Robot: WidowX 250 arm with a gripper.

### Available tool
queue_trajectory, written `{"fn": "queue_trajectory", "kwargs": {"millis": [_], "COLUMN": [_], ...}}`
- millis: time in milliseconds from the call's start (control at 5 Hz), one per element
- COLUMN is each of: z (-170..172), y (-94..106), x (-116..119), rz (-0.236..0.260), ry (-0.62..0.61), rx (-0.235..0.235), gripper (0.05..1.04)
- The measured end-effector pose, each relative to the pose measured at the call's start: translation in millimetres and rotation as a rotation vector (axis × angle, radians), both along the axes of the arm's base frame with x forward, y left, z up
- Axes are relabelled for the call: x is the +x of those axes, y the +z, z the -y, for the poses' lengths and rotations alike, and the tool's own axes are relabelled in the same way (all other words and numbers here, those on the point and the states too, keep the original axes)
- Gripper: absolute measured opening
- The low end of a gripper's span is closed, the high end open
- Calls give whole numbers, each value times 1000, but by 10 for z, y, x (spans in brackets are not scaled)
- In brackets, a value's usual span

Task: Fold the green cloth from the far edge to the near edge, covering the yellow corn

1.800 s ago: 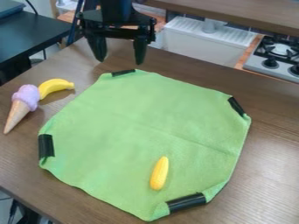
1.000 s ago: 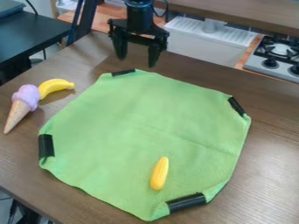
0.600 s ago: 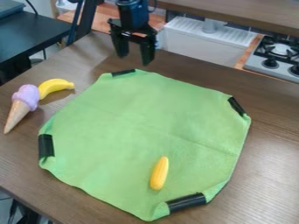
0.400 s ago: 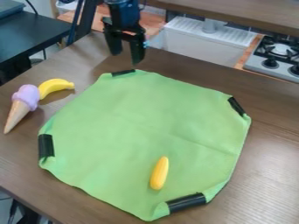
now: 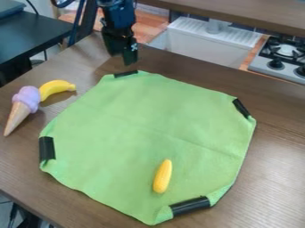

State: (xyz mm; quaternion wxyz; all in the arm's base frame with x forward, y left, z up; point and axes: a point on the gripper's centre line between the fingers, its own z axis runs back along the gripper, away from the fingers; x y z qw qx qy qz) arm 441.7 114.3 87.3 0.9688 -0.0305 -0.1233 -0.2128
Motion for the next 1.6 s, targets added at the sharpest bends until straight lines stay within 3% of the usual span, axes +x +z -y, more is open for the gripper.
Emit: {"fn": "queue_trajectory", "kwargs": {"millis": [200,400,800,1000,1400,1600], "z": [-15,-38,-91,-93,-44,191], "y": [-18,-38,-355,-462,-489,-374], "x": [29,74,62,37,44,-161], "rz": [44,82,45,30,61,74], "ry": [-108,-135,-85,-52,15,-23], "rx": [-19,-21,-3,19,-13,-84], "gripper": [1000,1000,992,892,319,125]}}
